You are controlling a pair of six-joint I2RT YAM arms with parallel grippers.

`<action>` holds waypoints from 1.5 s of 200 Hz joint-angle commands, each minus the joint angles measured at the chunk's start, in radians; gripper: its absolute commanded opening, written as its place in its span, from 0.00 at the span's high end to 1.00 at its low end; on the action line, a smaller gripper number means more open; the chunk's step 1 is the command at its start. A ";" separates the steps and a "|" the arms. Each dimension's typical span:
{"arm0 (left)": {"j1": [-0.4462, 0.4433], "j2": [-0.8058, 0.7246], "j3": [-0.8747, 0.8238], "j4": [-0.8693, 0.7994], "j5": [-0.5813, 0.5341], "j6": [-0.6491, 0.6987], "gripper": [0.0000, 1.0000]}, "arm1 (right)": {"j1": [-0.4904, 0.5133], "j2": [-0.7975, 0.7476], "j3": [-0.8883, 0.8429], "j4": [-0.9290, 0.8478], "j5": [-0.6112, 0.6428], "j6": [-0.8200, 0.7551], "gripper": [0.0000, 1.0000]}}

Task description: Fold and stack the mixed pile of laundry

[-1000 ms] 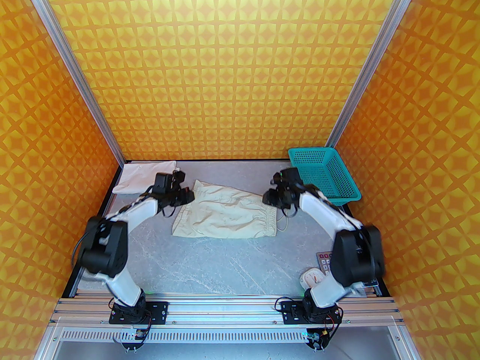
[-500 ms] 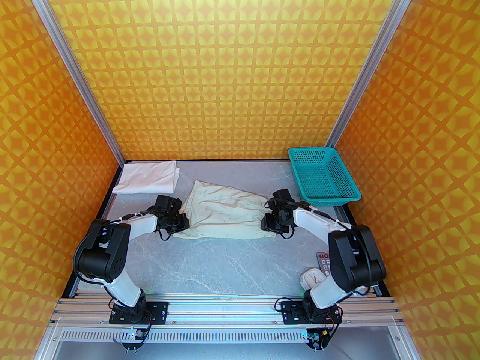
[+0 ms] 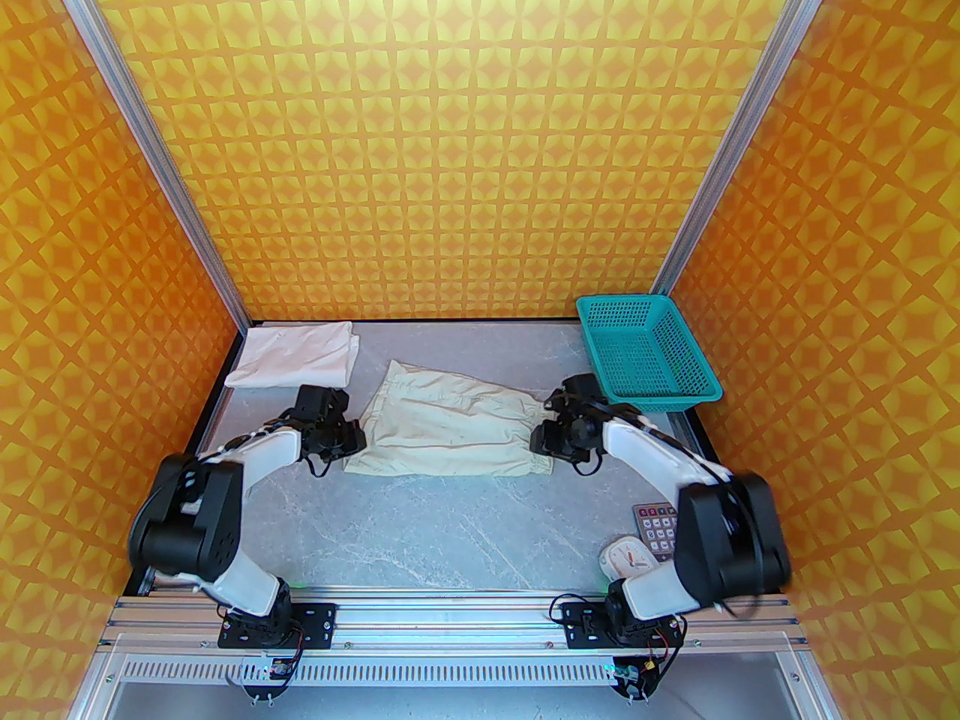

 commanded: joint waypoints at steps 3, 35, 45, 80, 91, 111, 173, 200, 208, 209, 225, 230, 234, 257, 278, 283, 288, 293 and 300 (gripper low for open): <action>-0.099 -0.058 0.075 -0.017 -0.014 0.128 0.87 | -0.056 -0.038 -0.049 0.006 -0.058 0.026 0.46; -0.265 -0.027 0.133 0.028 -0.015 0.257 0.81 | -0.121 -0.034 -0.167 0.163 -0.244 0.128 0.40; -0.317 0.001 0.158 0.047 -0.015 0.287 0.78 | -0.141 -0.026 -0.204 0.220 -0.282 0.156 0.39; -0.497 0.145 0.268 0.086 -0.014 0.459 0.59 | -0.189 0.043 -0.268 0.330 -0.369 0.213 0.44; -0.551 0.187 0.309 0.091 -0.014 0.516 0.52 | -0.195 0.049 -0.280 0.352 -0.381 0.227 0.46; -0.618 0.254 0.396 0.090 -0.015 0.627 0.44 | -0.210 0.046 -0.289 0.351 -0.366 0.230 0.47; -0.715 0.429 0.572 0.069 -0.014 0.871 0.39 | -0.218 0.148 -0.309 0.455 -0.373 0.280 0.60; -0.737 0.489 0.624 0.052 -0.014 0.959 0.37 | -0.217 0.179 -0.288 0.477 -0.396 0.299 0.69; -0.743 0.511 0.647 0.033 -0.015 0.983 0.37 | -0.218 0.184 -0.282 0.478 -0.407 0.303 0.72; -0.743 0.513 0.649 0.032 -0.015 0.986 0.37 | -0.218 0.184 -0.280 0.478 -0.410 0.304 0.73; -0.748 0.544 0.695 0.021 -0.015 1.017 0.35 | -0.218 0.173 -0.271 0.480 -0.436 0.318 0.79; -0.750 0.550 0.703 0.021 -0.015 1.024 0.34 | -0.217 0.165 -0.269 0.480 -0.441 0.323 0.81; -0.752 0.555 0.706 0.023 -0.015 1.028 0.34 | -0.218 0.159 -0.268 0.478 -0.444 0.327 0.83; -0.767 0.585 0.732 0.025 -0.015 1.074 0.33 | -0.218 0.128 -0.253 0.466 -0.474 0.352 0.90; -0.767 0.619 0.755 0.015 -0.017 1.092 0.33 | -0.218 0.104 -0.237 0.455 -0.500 0.375 0.94; -0.763 0.625 0.755 0.018 -0.017 1.088 0.33 | -0.218 0.096 -0.236 0.449 -0.502 0.377 0.94; -0.761 0.630 0.754 0.022 -0.017 1.085 0.33 | -0.218 0.089 -0.233 0.445 -0.503 0.379 0.95; -0.759 0.634 0.755 0.022 -0.018 1.082 0.33 | -0.218 0.082 -0.231 0.441 -0.504 0.381 0.95; -0.759 0.640 0.757 0.022 -0.017 1.082 0.33 | -0.217 0.073 -0.229 0.436 -0.505 0.385 0.95</action>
